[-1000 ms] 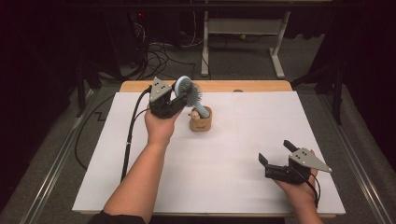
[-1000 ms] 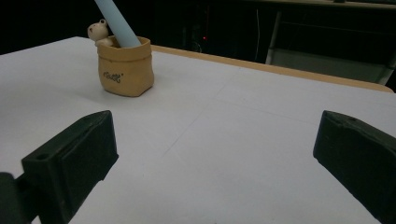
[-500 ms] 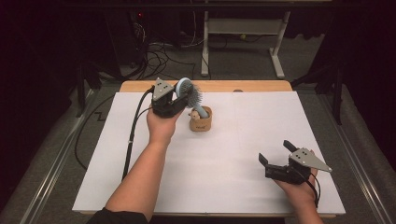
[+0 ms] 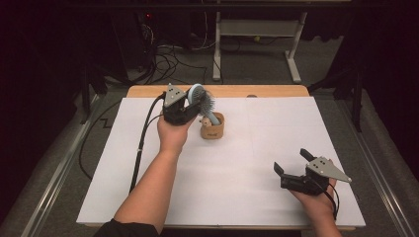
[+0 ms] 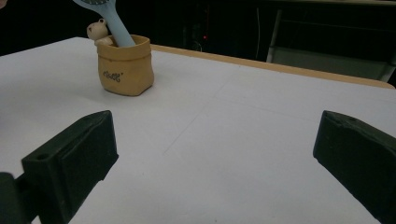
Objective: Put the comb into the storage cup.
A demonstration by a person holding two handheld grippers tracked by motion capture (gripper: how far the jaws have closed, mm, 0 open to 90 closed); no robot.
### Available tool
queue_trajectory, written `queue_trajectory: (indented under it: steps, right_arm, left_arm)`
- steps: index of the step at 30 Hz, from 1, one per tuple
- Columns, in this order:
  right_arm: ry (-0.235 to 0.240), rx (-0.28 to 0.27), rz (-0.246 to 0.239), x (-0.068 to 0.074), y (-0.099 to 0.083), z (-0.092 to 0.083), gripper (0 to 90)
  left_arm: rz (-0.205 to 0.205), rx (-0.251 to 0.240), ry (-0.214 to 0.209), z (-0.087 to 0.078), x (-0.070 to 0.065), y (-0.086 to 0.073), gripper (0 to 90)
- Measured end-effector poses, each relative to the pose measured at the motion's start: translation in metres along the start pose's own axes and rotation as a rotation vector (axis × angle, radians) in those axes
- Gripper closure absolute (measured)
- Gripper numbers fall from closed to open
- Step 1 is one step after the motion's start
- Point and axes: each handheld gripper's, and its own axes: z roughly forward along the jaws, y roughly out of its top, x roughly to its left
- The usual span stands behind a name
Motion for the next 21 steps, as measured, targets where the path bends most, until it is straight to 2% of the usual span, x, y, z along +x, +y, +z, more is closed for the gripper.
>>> queue_trajectory:
  steps: [21]
  right_arm:
    - [-0.005,0.006,-0.003,-0.0004,-0.0006,0.0004,0.1]
  left_arm:
    - [-0.016,0.005,-0.010,0.0042,0.0034,-0.0049,55.0]
